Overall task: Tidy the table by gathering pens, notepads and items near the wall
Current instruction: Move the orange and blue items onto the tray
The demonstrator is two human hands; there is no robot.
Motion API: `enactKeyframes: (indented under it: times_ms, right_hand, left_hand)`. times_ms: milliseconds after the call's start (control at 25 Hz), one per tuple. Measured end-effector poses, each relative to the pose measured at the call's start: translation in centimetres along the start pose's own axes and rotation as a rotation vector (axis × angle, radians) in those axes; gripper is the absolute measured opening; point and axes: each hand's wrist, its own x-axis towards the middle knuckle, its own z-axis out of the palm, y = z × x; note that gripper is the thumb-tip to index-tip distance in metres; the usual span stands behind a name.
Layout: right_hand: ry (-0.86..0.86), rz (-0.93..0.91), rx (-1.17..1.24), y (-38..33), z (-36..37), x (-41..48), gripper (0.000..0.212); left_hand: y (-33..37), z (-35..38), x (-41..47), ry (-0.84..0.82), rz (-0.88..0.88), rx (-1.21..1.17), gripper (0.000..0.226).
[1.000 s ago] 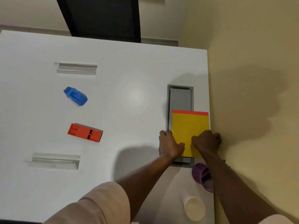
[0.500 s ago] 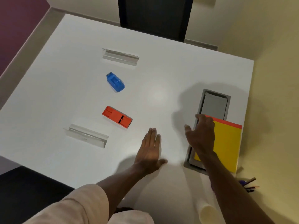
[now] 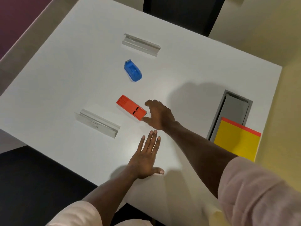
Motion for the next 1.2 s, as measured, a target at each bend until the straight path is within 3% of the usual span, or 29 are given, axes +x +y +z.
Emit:
enactKeyframes:
  times_ms: [120, 280, 400, 520, 800, 1000, 1200]
  right_hand:
    - [-0.061, -0.049, -0.094, -1.9, 1.8, 2.5, 0.080]
    - [0.005, -0.044, -0.263, -3.8, 4.3, 3.8, 0.072]
    - [0.041, -0.010, -0.207, -4.5, 5.2, 4.4, 0.056]
    - [0.033, 0.090, -0.063, -4.4, 4.9, 3.6, 0.056]
    - [0.245, 0.496, 0.190, 2.1, 0.1, -0.6, 0.059]
    - [0.469, 0.881, 0.225, 13.0, -5.6, -4.8, 0.064]
    - [0.536, 1.173, 0.155, 22.4, -10.0, -8.7, 0.071]
  left_hand:
    - [-0.1, 0.9, 0.0, 0.010, 0.015, -0.012, 0.134]
    - [0.1, 2.1, -0.2, 0.008, -0.004, -0.031, 0.132]
    - [-0.5, 2.0, -0.1, -0.019, -0.024, -0.026, 0.129]
    - [-0.6, 1.9, -0.4, -0.030, -0.021, -0.047, 0.130]
    - [-0.6, 0.5, -2.5, 0.019, -0.098, -0.135, 0.139]
    - [0.9, -1.2, -0.4, 0.034, 0.017, -0.115, 0.143]
    - [1.3, -2.2, 2.3, -0.025, 0.042, -0.029, 0.163]
